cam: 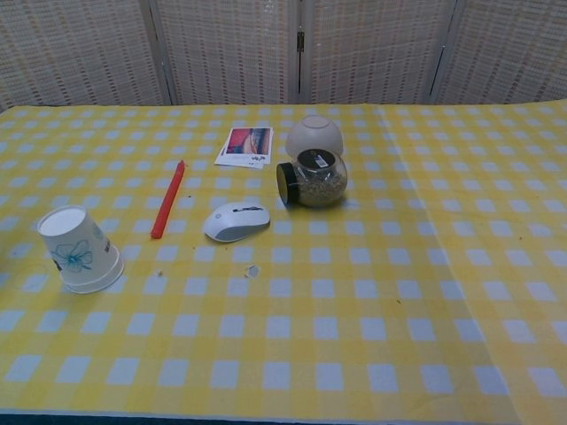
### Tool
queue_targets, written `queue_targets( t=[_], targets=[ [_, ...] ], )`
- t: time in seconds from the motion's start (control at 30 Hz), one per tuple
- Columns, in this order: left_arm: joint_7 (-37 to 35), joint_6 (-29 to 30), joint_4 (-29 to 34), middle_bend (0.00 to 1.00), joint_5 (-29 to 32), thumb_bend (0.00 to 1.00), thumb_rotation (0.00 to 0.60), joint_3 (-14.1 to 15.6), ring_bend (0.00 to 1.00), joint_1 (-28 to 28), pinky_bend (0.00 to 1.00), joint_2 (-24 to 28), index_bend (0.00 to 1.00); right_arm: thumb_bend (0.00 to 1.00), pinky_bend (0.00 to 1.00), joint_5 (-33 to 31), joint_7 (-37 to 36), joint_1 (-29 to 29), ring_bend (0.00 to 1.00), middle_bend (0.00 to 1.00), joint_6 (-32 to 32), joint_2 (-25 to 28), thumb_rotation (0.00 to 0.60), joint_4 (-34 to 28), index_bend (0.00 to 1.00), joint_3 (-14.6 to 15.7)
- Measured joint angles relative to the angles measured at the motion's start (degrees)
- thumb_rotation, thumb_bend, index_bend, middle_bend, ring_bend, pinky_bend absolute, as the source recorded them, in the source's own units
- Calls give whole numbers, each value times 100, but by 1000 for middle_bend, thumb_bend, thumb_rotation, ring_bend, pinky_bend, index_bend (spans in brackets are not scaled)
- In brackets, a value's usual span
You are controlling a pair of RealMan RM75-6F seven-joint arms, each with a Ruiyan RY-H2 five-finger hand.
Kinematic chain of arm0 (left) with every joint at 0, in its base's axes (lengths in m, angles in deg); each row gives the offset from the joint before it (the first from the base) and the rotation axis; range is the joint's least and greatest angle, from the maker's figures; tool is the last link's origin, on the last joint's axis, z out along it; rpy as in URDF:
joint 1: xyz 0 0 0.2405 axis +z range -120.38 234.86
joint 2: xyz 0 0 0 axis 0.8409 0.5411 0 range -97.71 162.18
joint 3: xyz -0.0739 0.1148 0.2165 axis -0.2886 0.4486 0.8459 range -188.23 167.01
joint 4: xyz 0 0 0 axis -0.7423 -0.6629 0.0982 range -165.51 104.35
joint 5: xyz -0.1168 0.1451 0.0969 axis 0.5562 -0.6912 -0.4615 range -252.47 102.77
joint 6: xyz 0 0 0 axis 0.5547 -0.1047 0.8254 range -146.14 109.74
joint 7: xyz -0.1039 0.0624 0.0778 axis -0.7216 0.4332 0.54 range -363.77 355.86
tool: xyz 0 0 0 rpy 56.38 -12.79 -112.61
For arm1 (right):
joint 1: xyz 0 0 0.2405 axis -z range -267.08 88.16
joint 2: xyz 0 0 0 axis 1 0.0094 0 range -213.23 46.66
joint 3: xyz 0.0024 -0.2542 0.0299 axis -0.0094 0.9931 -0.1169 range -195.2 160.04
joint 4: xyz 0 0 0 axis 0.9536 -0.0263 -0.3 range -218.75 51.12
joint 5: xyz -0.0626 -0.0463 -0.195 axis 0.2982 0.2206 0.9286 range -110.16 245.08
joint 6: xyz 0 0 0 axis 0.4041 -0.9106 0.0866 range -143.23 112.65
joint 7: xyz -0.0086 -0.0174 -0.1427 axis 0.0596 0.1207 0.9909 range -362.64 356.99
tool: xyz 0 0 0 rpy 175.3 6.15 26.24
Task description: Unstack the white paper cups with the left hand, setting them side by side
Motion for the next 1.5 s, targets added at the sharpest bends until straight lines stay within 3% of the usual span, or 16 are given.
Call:
queue_targets(
  t=[0.3, 0.57, 0.93, 1.5],
  targets=[
    [-73, -1480, 372, 32, 127, 424, 600, -26, 20, -783, 0, 467, 124, 279, 0, -56, 19, 42, 77, 20, 34, 47, 600, -15, 109, -26],
    [-87, -2701, 623, 22, 542, 420, 600, -89, 6, -1607, 0, 630, 105, 279, 0, -41, -76, 27, 79, 20, 11, 31, 600, 81, 109, -30],
    [471, -3100, 854, 20, 1004, 420, 600, 35, 5, -1940, 0, 556, 122, 278, 0, -164, -239, -29, 78, 19, -71, 84, 600, 223, 109, -119],
    [586, -2824, 621, 20, 1361, 421, 600, 86, 26, -1988, 0, 228, 216, 279, 0, -227, -338, -42, 80, 20, -105, 70, 600, 300, 109, -151]
  ],
)
